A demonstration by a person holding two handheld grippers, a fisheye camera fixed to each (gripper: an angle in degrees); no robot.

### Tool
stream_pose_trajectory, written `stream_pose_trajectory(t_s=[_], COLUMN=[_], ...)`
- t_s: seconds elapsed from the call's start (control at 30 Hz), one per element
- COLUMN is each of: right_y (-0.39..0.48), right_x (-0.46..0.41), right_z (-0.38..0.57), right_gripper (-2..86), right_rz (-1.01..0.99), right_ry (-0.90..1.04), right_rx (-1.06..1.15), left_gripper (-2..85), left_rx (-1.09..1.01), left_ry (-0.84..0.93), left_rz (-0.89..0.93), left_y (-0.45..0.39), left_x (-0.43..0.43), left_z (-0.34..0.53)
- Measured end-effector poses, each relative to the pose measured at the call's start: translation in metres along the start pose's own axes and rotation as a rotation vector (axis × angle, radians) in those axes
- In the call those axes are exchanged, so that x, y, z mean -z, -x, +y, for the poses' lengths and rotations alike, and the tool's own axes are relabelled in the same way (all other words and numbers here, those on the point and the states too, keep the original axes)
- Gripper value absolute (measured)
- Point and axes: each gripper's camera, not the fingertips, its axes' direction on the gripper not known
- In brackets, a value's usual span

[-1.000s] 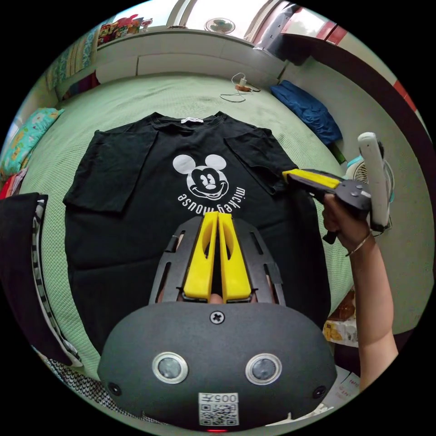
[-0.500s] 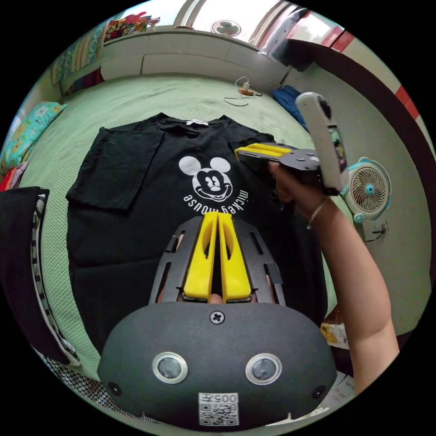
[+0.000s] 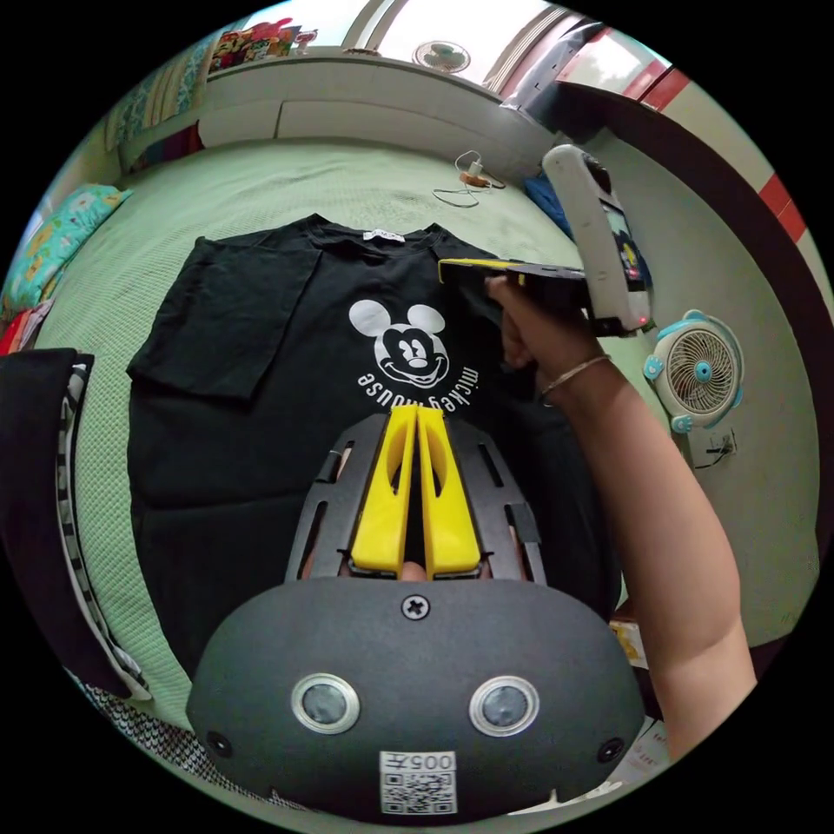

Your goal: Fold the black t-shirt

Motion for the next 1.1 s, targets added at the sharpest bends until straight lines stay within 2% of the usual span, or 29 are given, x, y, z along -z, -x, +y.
stream_pose_trajectory(t_s=[0.07, 0.2, 0.33, 0.5, 0.73, 0.83, 0.9, 0.97, 1.1], right_y=[-0.004, -0.013, -0.031, -0.073, -0.031, -0.016, -0.011, -0.005, 0.003], right_x=[-0.017, 0.014, 0.069, 0.072, 0.015, 0.016, 0.025, 0.041, 0.032], right_z=[-0.003, 0.008, 0.054, 0.079, 0.072, 0.070, 0.073, 0.079, 0.075], right_gripper=[1.3, 3.0, 2.6, 2.6, 0.0, -0.5, -0.4, 0.2, 4.6], right_rz=[-0.069, -0.172, -0.036, -0.055, -0.039, 0.016, -0.046, -0.052, -0.040], right_ry=[0.088, -0.012, -0.178, -0.081, 0.105, 0.110, 0.103, 0.003, 0.012], right_rx=[-0.042, -0.027, 0.050, -0.043, -0.037, 0.018, 0.054, 0.065, 0.086], left_gripper=[-0.6, -0.7, -0.7, -0.6, -0.6, -0.6, -0.6, -0.6, -0.6], left_rx=[0.006, 0.018, 0.007, -0.035, -0.029, -0.019, -0.010, -0.002, -0.026], left_ry=[0.000, -0.003, -0.007, -0.002, -0.004, 0.000, -0.008, -0.009, 0.004], left_rz=[-0.003, 0.012, 0.019, 0.005, -0.032, -0.032, -0.031, -0.018, -0.029], left_y=[0.004, 0.012, 0.014, 0.008, 0.020, 0.029, 0.033, 0.035, 0.035], left_x=[0.000, -0.001, -0.003, -0.006, -0.008, -0.009, -0.009, -0.010, -0.013], left_z=[-0.001, -0.003, -0.004, -0.007, -0.010, -0.013, -0.015, -0.017, -0.018])
